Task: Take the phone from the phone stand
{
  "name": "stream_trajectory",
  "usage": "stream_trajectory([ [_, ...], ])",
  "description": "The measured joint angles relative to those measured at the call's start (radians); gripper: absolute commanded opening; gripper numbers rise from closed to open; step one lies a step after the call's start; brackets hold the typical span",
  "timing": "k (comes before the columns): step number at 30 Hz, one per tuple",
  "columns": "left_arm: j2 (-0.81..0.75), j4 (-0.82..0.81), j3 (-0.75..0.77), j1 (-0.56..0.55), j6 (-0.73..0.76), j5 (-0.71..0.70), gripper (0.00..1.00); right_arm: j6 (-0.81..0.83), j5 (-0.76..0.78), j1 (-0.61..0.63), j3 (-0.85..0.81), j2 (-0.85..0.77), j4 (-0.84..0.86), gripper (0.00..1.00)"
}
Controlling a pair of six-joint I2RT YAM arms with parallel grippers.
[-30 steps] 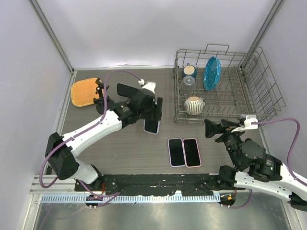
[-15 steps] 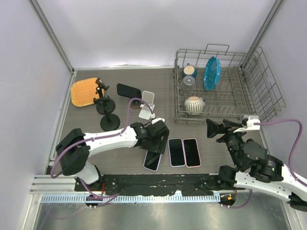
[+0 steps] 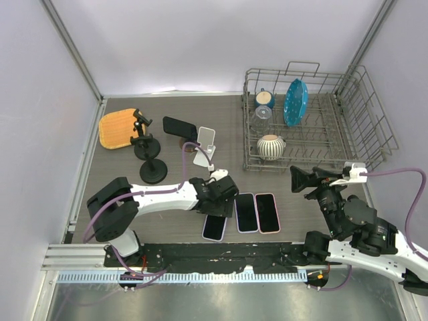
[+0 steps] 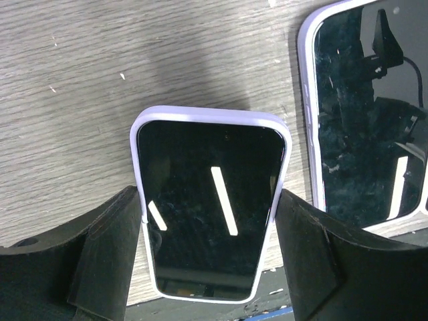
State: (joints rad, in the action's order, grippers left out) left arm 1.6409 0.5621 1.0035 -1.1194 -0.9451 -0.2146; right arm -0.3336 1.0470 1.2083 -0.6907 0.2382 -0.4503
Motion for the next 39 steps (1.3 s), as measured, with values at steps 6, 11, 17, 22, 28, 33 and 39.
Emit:
stream_trajectory([
  [6, 0.0, -0.013, -0.013, 0.0, -0.037, -0.04, 0.62, -0.01, 0.003, 0.0, 0.0, -0.01, -0.001, 0.83],
  [11, 0.02, -0.026, -0.008, 0.0, -0.043, -0.066, 0.71, -0.012, 0.003, 0.0, 0.0, -0.014, -0.002, 0.83],
  [17, 0.041, -0.034, -0.003, 0.0, -0.044, -0.074, 0.88, -0.014, 0.006, 0.0, 0.0, -0.021, -0.005, 0.83],
  [22, 0.032, -0.047, -0.003, 0.0, -0.047, -0.077, 0.96, -0.014, 0.01, 0.0, 0.001, -0.025, -0.008, 0.82],
  [28, -0.047, -0.05, -0.04, 0.0, -0.066, -0.049, 0.98, -0.016, 0.014, 0.0, 0.001, -0.025, -0.008, 0.83],
  [33, -0.108, -0.047, -0.098, 0.001, -0.096, -0.005, 1.0, -0.017, 0.015, 0.002, 0.001, -0.025, -0.008, 0.83],
  [39, -0.141, -0.047, -0.179, 0.001, -0.129, 0.061, 0.99, -0.017, 0.015, 0.003, 0.001, -0.025, -0.008, 0.83],
])
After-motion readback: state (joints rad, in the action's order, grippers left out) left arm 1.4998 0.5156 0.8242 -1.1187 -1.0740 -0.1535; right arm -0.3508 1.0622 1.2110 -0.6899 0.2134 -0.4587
